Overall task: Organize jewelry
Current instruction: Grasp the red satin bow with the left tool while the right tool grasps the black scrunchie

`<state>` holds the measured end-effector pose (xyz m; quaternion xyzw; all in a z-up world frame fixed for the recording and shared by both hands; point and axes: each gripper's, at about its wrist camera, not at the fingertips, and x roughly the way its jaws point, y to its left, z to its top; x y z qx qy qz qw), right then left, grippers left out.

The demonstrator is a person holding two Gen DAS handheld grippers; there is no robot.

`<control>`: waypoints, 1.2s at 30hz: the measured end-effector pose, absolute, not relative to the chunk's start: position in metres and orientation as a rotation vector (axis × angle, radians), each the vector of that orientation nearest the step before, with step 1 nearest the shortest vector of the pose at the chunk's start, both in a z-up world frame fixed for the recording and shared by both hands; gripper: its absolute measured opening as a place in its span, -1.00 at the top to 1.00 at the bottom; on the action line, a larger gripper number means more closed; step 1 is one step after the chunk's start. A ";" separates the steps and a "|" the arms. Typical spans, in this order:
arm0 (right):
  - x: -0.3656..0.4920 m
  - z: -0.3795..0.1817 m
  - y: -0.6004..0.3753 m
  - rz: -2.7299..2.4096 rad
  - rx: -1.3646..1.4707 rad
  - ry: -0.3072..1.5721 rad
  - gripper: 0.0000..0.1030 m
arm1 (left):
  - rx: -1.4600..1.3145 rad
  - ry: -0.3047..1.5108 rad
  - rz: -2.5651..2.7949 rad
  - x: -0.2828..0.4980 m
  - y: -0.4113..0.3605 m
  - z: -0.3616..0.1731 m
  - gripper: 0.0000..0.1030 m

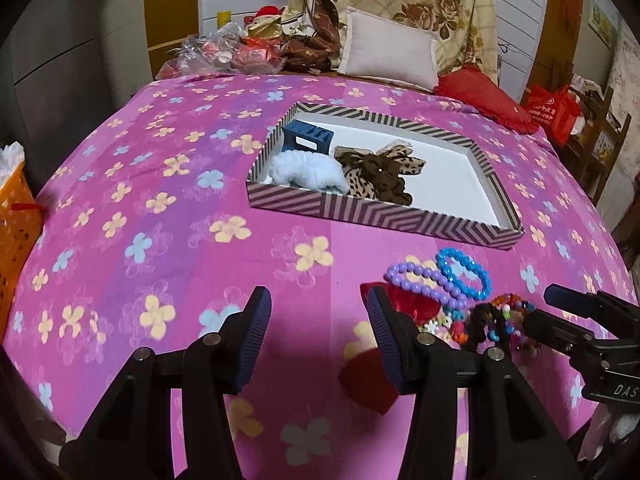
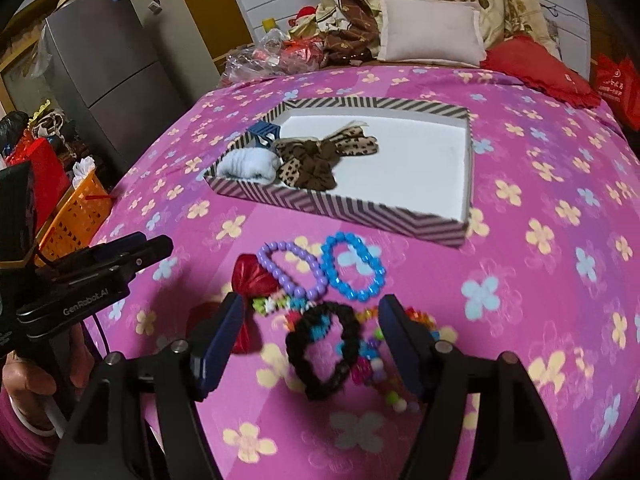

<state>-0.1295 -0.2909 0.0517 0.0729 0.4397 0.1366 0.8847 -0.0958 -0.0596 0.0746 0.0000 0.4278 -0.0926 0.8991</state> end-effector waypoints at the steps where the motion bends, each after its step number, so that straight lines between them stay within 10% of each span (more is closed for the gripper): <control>1: -0.132 0.051 -0.292 0.281 0.150 0.917 -0.41 | -0.001 0.886 -0.193 -0.098 -0.060 0.074 0.24; 22: -0.146 0.022 -0.277 0.279 0.008 0.953 -0.33 | -0.098 0.989 -0.341 -0.121 -0.065 0.047 0.24; 27: -0.133 0.021 -0.276 0.291 -0.025 0.946 0.24 | -0.077 0.999 -0.353 -0.118 -0.074 0.040 0.24; 36: -0.118 0.004 -0.276 0.294 -0.102 0.964 0.70 | 0.005 1.033 -0.366 -0.112 -0.092 0.024 0.24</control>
